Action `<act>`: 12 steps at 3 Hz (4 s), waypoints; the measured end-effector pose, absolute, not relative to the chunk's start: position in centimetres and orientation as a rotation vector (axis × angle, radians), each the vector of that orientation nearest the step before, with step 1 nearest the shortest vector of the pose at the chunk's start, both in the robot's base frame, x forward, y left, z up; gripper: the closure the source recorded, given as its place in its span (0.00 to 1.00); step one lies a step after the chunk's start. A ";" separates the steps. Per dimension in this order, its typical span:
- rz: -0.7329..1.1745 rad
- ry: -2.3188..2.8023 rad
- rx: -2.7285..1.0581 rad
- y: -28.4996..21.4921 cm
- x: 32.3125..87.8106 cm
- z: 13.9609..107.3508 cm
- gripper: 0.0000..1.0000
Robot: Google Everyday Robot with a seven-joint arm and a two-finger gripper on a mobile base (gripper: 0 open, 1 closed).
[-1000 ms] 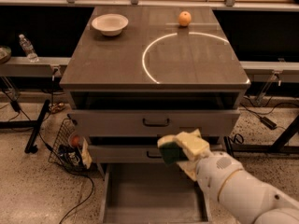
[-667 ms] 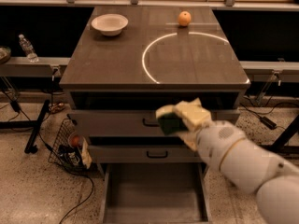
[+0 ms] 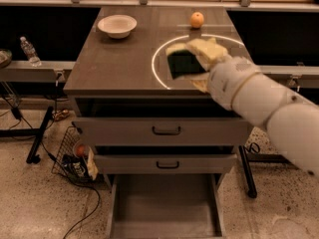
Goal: Pick sponge from bottom drawer and place on counter
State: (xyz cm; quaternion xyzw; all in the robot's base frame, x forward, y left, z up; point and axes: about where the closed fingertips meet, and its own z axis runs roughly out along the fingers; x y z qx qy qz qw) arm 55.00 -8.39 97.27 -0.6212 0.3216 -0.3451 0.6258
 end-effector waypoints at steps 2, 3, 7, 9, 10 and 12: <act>-0.752 0.692 -1.417 -5.5 56.6 98.6 1.00; -0.745 0.684 -1.402 -5.6 59.8 99.3 1.00; -0.567 1.106 -1.526 -12.2 74.8 90.9 1.00; -0.502 1.211 -1.695 -13.5 75.9 87.8 0.53; -0.482 1.220 -1.718 -13.4 75.9 87.3 0.30; -0.461 1.173 -1.686 -12.3 76.2 89.6 0.00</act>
Offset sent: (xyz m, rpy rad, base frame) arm 0.0172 0.0226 0.0149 0.0200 -0.0157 0.0420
